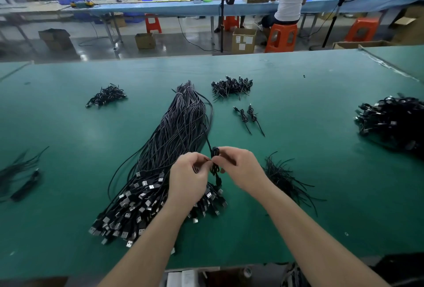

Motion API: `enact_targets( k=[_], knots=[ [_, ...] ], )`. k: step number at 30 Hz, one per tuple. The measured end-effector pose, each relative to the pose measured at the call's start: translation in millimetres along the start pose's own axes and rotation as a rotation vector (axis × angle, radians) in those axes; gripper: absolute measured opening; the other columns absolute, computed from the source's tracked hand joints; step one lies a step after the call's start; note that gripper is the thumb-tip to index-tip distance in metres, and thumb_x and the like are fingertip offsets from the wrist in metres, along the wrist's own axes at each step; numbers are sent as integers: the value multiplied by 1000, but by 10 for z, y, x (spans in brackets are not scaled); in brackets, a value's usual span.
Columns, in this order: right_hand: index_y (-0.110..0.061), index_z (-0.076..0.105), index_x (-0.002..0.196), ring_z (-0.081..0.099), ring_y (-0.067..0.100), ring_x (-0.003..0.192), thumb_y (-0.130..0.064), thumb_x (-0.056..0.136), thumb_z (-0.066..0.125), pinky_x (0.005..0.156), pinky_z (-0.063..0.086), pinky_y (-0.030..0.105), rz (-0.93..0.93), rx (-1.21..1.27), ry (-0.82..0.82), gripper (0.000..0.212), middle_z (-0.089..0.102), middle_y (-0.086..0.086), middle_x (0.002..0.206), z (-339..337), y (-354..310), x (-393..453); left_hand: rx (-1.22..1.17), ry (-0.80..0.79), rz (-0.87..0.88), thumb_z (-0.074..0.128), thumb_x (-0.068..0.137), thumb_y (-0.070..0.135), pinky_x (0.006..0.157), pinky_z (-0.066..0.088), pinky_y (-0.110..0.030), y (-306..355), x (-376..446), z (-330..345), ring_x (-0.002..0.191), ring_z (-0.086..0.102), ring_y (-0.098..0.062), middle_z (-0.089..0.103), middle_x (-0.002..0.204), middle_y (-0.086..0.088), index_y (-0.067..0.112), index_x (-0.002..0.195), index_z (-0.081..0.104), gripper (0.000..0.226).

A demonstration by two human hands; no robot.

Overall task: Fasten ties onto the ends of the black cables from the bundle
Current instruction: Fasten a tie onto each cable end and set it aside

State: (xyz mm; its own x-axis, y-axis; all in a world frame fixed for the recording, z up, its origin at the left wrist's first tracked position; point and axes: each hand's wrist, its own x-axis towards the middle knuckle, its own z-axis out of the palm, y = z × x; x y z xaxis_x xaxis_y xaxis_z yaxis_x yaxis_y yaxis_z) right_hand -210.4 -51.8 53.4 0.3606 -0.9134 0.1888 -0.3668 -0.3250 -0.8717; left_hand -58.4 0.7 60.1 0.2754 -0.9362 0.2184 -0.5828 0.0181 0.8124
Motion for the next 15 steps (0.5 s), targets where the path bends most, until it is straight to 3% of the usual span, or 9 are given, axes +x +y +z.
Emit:
enact_targets(
  k=[2,4,9,11,13,15],
  knots=[
    [-26,61,111,51,10,52,-32,96,67,55,41,18,63,31,-6,18,57,-14,57,-2,-36,21,83,68,124,74,89,13,79,46,-28,22,-29,23,82,56,-8,58,78,21,25,79,67,18],
    [-25,54,102,35,10,45,-33,96,66,46,30,18,109,80,-46,16,48,-8,49,-15,-65,43,157,118,235,75,88,9,83,45,-37,21,-54,45,84,53,-12,58,79,19,17,81,71,11],
    [-12,63,89,52,16,52,-25,95,69,45,39,22,357,392,-217,15,66,7,67,-116,-151,87,388,261,616,70,87,5,83,42,-35,-62,-100,64,86,58,-22,67,85,1,9,83,71,6],
    [-8,67,86,49,16,53,-25,95,69,47,40,22,455,482,-297,19,66,9,68,-150,-167,76,470,290,762,72,85,0,83,43,-35,-97,-114,74,86,61,-24,68,87,-2,7,84,71,7],
    [-9,69,84,48,16,51,-23,98,66,48,43,22,483,513,-316,20,66,12,71,-157,-160,74,457,276,744,72,86,2,83,43,-34,-111,-113,68,87,59,-22,67,87,-1,8,83,70,7],
    [-11,73,89,56,14,52,-12,100,60,53,51,23,453,546,-293,17,70,13,77,-177,-150,74,322,219,527,71,88,5,81,43,-33,-97,-105,52,87,56,-17,66,86,6,12,83,69,9]
  ],
)
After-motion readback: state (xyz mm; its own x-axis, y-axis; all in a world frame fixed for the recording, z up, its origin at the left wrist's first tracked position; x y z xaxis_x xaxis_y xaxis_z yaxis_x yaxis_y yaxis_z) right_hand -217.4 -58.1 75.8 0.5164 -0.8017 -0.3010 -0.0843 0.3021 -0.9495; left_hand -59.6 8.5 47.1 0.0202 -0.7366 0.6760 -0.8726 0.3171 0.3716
